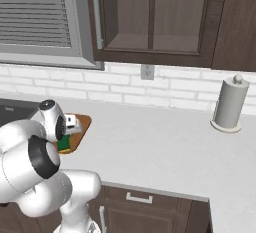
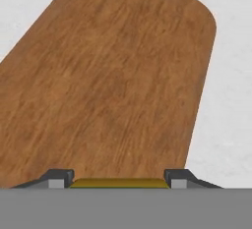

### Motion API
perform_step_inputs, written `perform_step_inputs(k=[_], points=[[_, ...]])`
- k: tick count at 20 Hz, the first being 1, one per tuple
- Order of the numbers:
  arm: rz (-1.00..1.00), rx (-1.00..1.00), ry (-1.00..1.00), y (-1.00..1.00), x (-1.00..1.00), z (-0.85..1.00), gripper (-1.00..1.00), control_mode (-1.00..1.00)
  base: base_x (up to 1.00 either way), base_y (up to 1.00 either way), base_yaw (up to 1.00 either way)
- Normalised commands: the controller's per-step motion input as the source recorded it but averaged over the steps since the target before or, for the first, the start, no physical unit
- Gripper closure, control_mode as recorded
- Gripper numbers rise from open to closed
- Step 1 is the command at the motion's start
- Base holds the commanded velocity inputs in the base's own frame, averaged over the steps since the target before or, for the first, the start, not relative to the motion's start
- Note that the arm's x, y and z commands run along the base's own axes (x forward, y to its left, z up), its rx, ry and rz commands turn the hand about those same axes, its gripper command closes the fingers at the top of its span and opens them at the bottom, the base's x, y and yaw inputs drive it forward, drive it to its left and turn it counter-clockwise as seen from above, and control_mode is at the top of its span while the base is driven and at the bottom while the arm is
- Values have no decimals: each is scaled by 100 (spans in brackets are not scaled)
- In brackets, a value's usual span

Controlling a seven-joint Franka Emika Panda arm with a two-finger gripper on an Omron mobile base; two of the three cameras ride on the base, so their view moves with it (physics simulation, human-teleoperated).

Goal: Pick up the sponge from the counter and clean the cutting board by briefly scrubbing or pressing down on the cutting board. Once finished, release the sponge.

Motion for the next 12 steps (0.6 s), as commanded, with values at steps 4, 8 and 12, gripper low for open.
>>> perform_step_inputs(k=[4, 8, 12], points=[[0, 0, -21, 0, 0, -5, 100, -100, 0, 0, 0], [0, 0, -19, 0, 0, -11, 100, -100, 0, 0, 0], [0, 2, -16, 0, 0, -9, 100, -100, 0, 0, 0]])
